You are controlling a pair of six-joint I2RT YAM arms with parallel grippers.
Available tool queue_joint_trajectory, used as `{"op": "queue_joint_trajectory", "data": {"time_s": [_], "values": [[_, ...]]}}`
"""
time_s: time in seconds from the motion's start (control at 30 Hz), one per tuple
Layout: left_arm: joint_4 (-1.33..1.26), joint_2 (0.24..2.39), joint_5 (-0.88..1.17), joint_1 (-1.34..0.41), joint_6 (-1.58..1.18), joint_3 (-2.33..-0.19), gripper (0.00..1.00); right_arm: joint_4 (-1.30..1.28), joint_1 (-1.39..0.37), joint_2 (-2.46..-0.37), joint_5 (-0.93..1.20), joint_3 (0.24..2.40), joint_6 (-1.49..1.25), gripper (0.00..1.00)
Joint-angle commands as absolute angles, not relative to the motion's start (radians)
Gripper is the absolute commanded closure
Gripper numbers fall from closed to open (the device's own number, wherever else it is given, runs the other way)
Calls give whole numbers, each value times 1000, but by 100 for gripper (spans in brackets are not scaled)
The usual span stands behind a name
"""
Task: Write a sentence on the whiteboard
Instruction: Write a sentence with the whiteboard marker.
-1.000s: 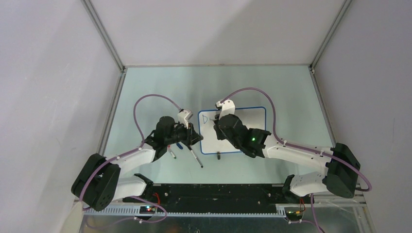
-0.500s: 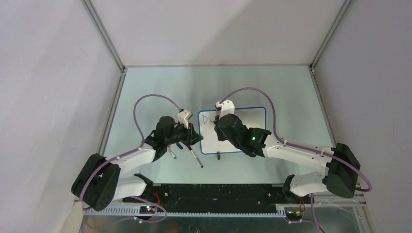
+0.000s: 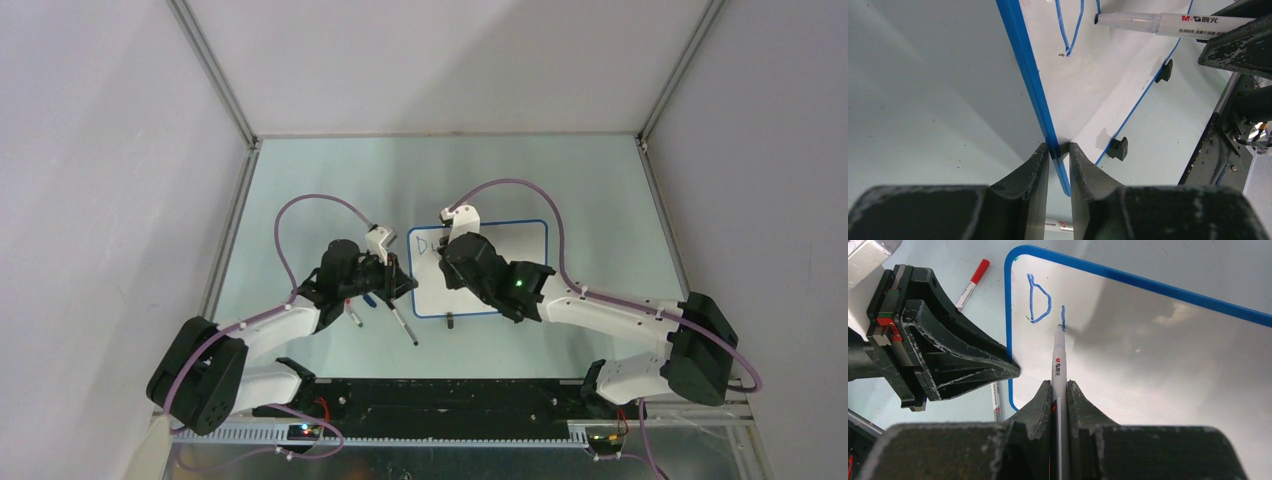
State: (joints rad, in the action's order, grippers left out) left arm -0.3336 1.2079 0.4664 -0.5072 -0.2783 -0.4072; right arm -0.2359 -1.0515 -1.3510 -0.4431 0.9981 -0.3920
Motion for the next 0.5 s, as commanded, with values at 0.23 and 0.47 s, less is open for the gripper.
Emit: {"op": "queue_joint_trajectory", "data": {"time_s": [0.23, 0.47], "values": [[-352, 1180, 459, -506, -249, -423, 75, -239, -1036, -1368, -469, 1057, -398, 100], [-352, 1180, 459, -505, -249, -423, 75, -236, -1032, -1365, -469, 1056, -400, 100]]}}
